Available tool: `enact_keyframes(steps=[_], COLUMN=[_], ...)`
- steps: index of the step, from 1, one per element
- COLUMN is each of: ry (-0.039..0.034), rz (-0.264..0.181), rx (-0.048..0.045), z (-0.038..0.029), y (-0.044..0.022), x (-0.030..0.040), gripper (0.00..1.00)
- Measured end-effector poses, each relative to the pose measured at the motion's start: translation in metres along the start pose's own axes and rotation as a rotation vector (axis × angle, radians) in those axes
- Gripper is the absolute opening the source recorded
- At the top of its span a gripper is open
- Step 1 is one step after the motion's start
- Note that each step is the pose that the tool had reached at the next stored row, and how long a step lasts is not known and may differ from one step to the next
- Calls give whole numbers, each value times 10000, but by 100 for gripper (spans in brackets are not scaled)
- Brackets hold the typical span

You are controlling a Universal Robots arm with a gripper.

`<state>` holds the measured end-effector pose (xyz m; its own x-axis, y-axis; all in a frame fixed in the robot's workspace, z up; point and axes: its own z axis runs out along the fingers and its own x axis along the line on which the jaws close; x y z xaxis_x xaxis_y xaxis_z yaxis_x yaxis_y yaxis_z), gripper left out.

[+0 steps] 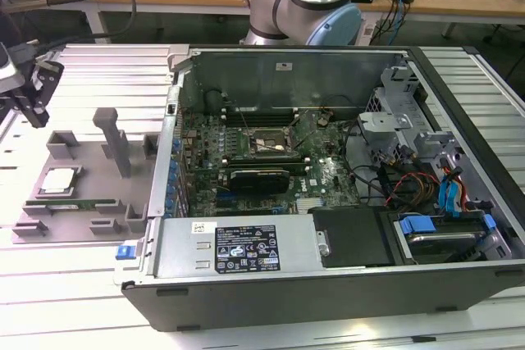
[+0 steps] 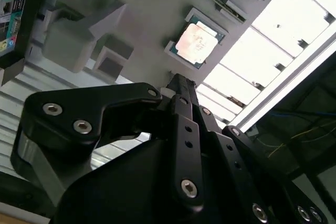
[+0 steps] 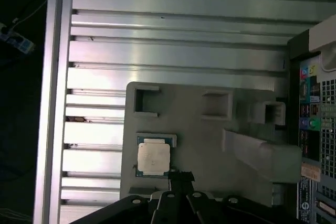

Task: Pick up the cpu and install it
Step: 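Pick up the cpu and move it towards the insertion slot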

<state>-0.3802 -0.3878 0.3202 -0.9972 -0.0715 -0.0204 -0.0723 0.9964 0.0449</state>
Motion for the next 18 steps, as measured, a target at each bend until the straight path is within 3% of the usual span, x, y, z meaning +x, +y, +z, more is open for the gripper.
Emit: enact_keyframes(steps=[2, 6, 8, 18], ry=[21, 101, 106, 122], rz=[-463, -2247, -2316, -2287], rx=[-9, -46, -46, -43], z=[5, 22, 26, 441], y=[0, -1, -1, -13], x=[0, 1, 1, 107], gripper=[11, 11, 11, 11])
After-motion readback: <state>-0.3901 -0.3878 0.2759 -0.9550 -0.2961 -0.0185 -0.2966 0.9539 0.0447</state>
